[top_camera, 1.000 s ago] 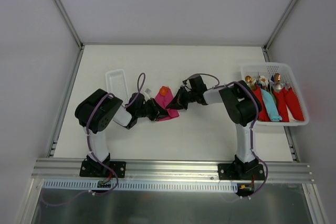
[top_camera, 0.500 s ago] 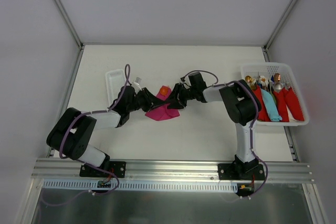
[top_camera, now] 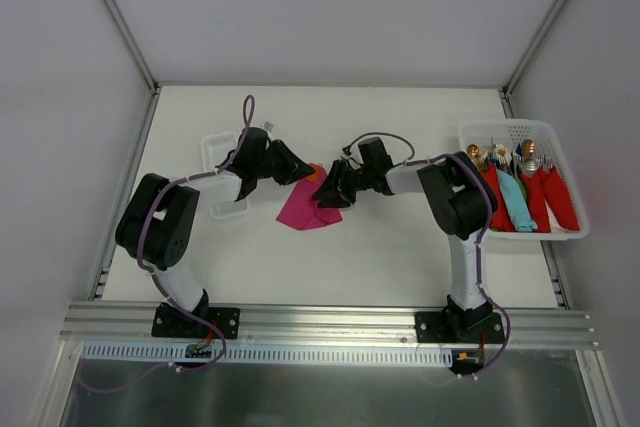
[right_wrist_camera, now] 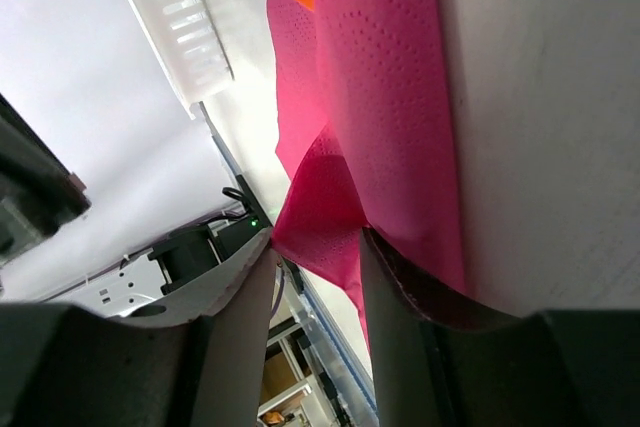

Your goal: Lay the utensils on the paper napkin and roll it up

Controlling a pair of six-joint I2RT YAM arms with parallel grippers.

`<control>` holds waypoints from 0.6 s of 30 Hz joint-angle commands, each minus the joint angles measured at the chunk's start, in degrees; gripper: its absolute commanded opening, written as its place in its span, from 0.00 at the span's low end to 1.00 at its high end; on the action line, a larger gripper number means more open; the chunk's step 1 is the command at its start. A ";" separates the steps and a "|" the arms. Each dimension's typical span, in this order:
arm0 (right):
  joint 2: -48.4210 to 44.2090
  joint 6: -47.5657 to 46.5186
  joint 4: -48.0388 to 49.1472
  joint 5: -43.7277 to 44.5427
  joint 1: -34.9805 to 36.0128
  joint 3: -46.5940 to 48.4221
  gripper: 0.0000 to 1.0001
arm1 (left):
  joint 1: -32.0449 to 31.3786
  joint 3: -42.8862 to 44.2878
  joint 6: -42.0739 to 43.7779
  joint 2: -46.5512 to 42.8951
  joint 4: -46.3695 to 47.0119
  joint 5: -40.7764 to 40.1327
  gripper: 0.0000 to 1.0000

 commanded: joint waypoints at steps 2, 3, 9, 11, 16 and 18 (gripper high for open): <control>0.47 -4.61 -6.01 5.10 0.54 1.05 0.44 | -0.04 7.62 3.78 5.38 -8.52 3.93 0.06; 0.56 -4.79 -6.36 5.18 0.54 1.14 0.46 | -0.13 8.33 4.05 6.18 -9.24 4.55 0.05; 0.83 -5.05 -6.89 5.27 0.80 2.11 0.51 | -1.00 9.65 5.55 9.18 -13.02 5.78 0.03; 0.74 -5.23 -6.98 5.62 0.80 2.20 0.59 | -1.27 9.56 6.16 9.79 -13.47 6.40 0.02; 0.21 -5.49 -6.90 5.98 0.98 2.02 0.64 | -1.62 8.17 7.57 9.89 -16.01 6.66 0.00; 0.21 -5.49 -6.89 5.89 0.98 2.02 0.63 | -1.71 7.28 8.01 9.18 -16.45 6.14 0.00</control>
